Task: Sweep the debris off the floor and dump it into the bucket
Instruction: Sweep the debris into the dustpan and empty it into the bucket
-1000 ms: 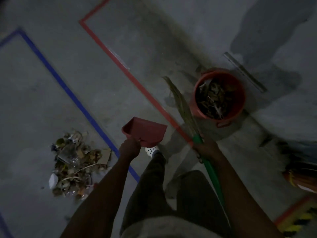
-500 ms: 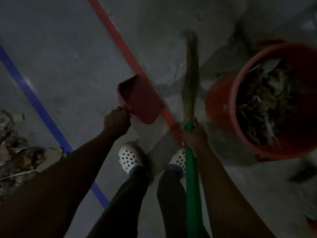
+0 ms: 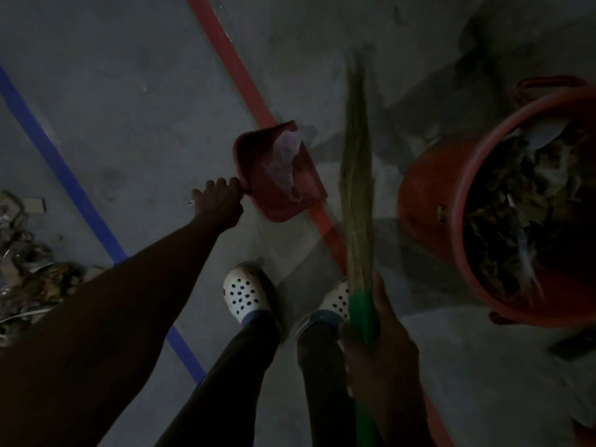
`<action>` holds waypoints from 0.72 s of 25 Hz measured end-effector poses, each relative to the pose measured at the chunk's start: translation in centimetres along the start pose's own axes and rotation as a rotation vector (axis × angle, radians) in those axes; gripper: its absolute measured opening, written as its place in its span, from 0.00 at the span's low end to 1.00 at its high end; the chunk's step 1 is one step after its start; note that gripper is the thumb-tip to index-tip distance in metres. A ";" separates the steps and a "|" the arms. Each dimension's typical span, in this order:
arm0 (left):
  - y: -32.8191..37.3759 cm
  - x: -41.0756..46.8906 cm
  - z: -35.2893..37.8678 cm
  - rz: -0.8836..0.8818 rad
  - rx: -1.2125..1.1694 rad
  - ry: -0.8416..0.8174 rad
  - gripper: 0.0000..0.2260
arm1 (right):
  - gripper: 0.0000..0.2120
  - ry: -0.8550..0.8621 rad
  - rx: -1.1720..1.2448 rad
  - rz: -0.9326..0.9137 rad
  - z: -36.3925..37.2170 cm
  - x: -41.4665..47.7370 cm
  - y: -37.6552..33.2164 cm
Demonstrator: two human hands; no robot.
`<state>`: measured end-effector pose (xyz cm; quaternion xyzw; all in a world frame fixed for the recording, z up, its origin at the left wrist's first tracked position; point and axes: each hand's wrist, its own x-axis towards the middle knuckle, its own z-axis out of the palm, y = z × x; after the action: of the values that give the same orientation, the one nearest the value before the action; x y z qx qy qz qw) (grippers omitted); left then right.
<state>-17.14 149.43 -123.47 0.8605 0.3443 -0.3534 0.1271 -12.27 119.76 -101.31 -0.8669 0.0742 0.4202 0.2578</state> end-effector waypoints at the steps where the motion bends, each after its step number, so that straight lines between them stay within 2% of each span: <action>1: -0.3 0.4 0.2 -0.002 0.001 0.003 0.14 | 0.42 -0.015 -0.020 0.028 0.5 2.1 -0.4; 5: -1.1 1.0 1.0 -0.011 -0.062 0.037 0.12 | 0.39 -0.209 -0.171 0.037 4.0 5.8 -2.6; 7: -1.2 0.1 1.1 0.000 -0.109 0.058 0.11 | 0.39 -0.335 -0.149 0.055 5.4 3.4 -2.4; 9: -1.2 -2.1 0.2 -0.013 -0.164 0.061 0.11 | 0.38 -0.376 -0.100 0.090 4.7 -0.6 -2.2; 11: -1.0 -5.6 -2.4 -0.019 -0.197 0.076 0.11 | 0.37 -0.292 -0.092 0.111 1.7 -5.5 -3.0; 14: -0.4 -11.3 -8.3 0.012 -0.189 0.150 0.12 | 0.37 -0.154 -0.035 0.035 -4.3 -12.0 -4.7; 18: 3.9 -17.7 -15.2 0.123 -0.151 0.275 0.13 | 0.43 -0.003 0.079 0.140 -11.9 -16.7 -5.6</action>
<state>-15.67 144.63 -100.34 0.9080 0.3310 -0.1971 0.1646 -12.71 117.03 -80.23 -0.8480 0.1508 0.4354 0.2620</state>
